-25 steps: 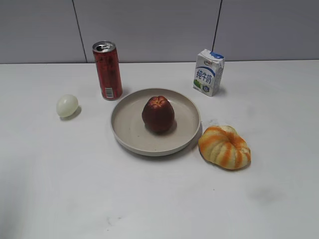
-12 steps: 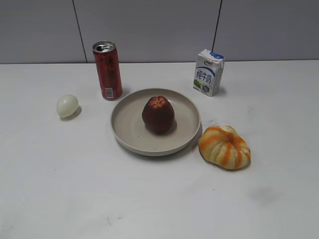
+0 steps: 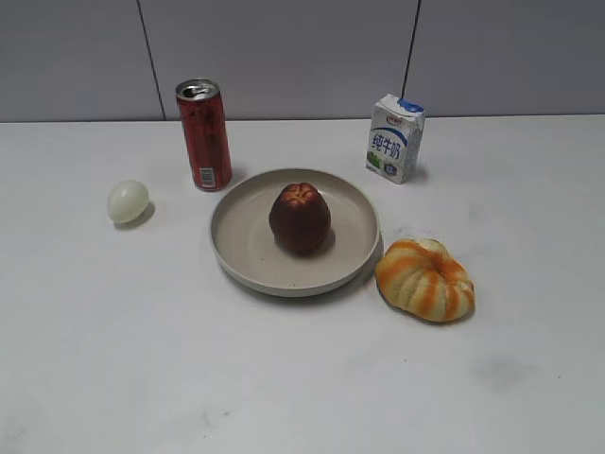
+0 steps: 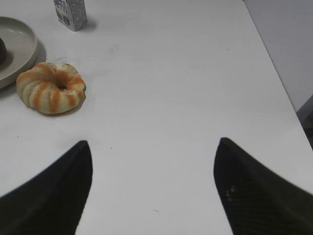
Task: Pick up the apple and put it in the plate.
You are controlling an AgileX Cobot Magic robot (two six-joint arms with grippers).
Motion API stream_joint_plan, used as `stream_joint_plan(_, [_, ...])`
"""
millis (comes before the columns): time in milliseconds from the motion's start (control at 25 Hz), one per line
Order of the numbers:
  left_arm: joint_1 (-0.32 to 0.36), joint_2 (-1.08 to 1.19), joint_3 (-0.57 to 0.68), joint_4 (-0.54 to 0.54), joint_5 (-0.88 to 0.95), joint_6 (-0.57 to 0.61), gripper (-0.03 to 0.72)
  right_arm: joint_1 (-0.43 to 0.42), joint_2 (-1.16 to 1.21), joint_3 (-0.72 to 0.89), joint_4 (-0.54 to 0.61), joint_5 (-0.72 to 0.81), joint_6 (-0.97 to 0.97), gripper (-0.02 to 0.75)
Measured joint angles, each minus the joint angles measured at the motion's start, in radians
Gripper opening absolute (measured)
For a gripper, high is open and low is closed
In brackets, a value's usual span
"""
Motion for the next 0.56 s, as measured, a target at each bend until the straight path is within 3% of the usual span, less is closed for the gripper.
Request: stream_joint_plan(560, [0.0, -0.002, 0.034, -0.008, -0.079, 0.0, 0.573, 0.0, 0.0, 0.0, 0.0, 0.0, 0.0, 0.585])
